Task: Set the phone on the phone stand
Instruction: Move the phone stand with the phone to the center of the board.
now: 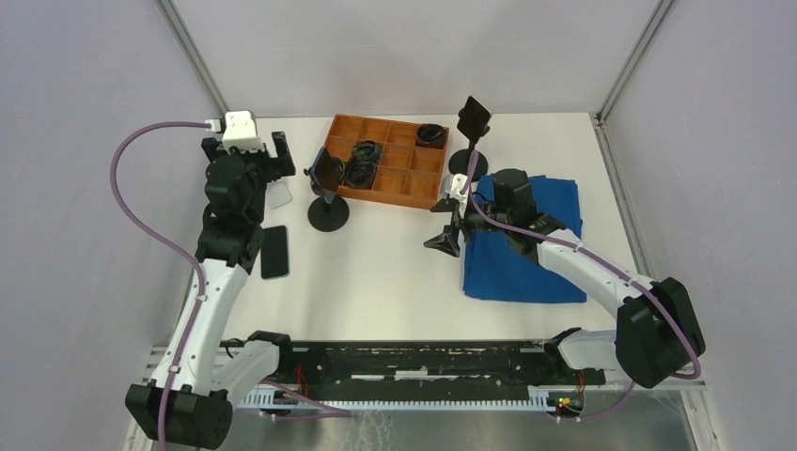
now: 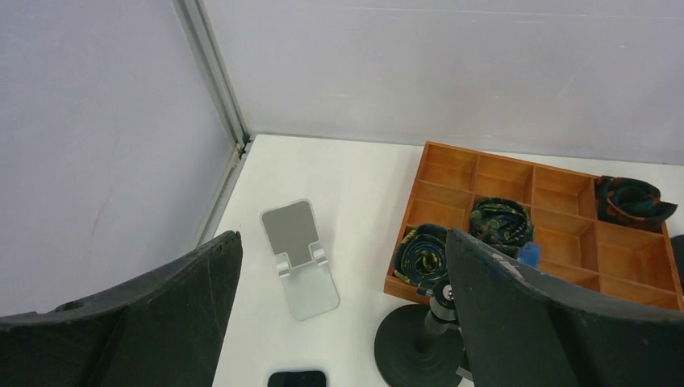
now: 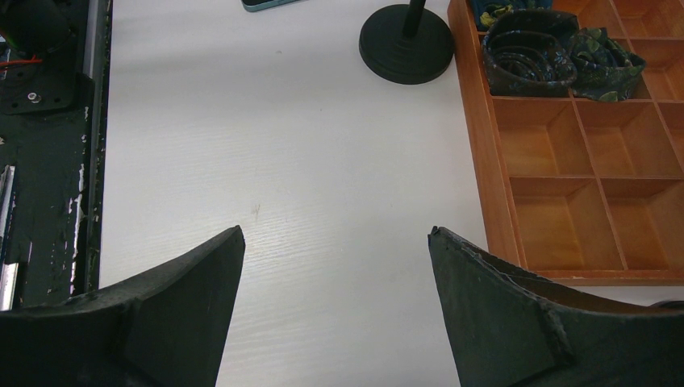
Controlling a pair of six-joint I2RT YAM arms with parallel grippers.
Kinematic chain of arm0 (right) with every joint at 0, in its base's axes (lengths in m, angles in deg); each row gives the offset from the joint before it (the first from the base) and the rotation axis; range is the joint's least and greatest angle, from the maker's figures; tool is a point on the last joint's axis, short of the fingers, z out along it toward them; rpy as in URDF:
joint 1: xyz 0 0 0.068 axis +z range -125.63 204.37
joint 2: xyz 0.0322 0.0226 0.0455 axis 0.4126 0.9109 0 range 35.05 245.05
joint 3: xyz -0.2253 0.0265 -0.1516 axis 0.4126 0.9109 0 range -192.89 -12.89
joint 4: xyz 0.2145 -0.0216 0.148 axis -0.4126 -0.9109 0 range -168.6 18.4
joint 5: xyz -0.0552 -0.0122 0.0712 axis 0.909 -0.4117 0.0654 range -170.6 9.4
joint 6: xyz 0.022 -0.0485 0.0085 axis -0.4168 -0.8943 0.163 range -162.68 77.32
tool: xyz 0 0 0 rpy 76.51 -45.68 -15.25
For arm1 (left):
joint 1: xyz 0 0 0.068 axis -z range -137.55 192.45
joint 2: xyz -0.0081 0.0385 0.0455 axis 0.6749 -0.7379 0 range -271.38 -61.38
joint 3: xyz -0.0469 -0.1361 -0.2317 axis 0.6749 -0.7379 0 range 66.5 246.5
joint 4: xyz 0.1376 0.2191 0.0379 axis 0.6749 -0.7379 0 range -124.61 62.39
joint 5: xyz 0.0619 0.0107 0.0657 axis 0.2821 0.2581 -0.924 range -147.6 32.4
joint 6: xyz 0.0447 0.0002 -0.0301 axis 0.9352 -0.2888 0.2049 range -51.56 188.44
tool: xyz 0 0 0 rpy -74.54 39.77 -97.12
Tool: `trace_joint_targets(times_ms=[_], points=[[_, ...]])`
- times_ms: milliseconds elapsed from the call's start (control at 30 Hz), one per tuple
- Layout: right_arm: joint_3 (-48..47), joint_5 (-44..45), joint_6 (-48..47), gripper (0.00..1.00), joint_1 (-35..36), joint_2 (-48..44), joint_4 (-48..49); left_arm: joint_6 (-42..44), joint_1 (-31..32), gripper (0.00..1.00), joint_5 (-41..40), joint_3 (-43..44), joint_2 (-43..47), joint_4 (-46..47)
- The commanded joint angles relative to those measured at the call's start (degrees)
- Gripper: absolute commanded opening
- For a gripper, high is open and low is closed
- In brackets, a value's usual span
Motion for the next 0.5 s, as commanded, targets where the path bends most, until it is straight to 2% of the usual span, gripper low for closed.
trace_joint_targets(times_ms=[0, 467], points=[[0.06, -1.4, -0.27, 0.9, -0.22, 0.1, 1.56, -4.24, -1.83, 1.0, -3.0, -0.28, -1.17, 3.13], [0.15, -2.06, -0.36, 0.91, -0.31, 0.63, 1.37, -7.43, -7.29, 1.0, -0.79, -0.11, -7.48, 3.12]])
